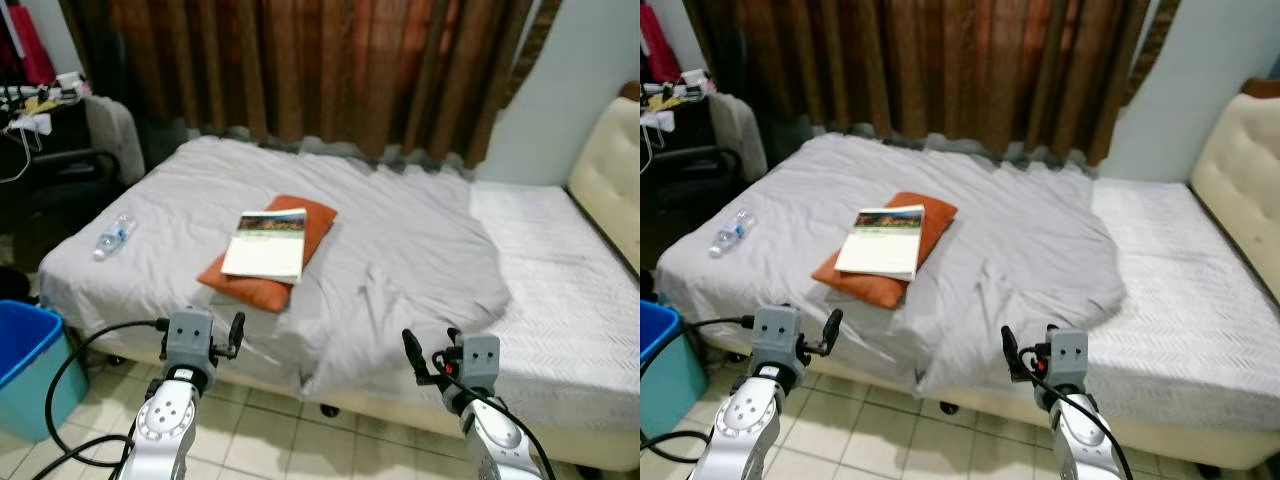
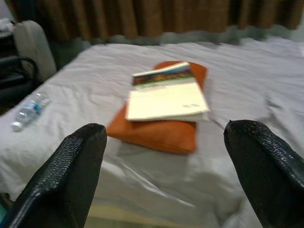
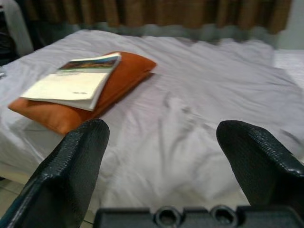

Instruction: Clean up the room

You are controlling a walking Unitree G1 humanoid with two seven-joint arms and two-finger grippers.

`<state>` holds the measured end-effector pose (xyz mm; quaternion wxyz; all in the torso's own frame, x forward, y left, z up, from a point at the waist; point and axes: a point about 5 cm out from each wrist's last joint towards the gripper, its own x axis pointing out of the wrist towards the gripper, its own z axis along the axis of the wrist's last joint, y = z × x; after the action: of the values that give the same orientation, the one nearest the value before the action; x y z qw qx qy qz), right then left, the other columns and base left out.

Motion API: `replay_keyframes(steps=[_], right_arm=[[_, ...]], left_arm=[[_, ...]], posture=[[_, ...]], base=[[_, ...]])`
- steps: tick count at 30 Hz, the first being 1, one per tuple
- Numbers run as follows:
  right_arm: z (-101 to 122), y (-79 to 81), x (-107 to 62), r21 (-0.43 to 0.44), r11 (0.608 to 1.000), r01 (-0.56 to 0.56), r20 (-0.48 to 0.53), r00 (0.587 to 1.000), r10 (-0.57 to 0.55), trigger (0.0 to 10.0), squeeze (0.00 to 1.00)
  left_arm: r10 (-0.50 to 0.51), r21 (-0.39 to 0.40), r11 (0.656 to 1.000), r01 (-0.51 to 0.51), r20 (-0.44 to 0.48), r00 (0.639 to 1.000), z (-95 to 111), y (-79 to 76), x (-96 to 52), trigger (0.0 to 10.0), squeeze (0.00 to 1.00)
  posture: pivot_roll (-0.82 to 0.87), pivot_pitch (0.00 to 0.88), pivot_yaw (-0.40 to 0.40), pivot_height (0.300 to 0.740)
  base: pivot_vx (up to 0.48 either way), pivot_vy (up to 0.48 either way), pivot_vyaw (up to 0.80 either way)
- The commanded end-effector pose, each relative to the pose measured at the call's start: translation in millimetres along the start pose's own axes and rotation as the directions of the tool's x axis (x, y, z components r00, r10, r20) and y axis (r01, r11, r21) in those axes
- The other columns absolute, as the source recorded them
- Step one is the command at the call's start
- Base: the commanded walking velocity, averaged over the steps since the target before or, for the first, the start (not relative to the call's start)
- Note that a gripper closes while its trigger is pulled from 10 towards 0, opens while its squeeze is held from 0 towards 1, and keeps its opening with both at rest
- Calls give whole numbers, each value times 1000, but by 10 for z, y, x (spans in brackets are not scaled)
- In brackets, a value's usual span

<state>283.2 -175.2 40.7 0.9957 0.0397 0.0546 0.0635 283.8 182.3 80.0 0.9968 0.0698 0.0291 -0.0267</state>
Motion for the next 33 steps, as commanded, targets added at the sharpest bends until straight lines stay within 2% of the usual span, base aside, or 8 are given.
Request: replay_keyframes(steps=[1, 33], right_arm=[[1, 98, 52, 10, 999, -37, -8, 999, 37, 10000, 0], [-21, 131, 74, -1, 999, -51, -25, 998, 51, 10000, 0]], left_arm=[[6, 12, 1000, -6, -2, 1000, 3, 64, 14, 10000, 0], [-32, 21, 999, 32, 3, 999, 13, 45, 51, 10000, 0]], posture=[[119, 0, -54, 740], [107, 0, -42, 740]], base=[[480, 0, 0], [476, 0, 0]])
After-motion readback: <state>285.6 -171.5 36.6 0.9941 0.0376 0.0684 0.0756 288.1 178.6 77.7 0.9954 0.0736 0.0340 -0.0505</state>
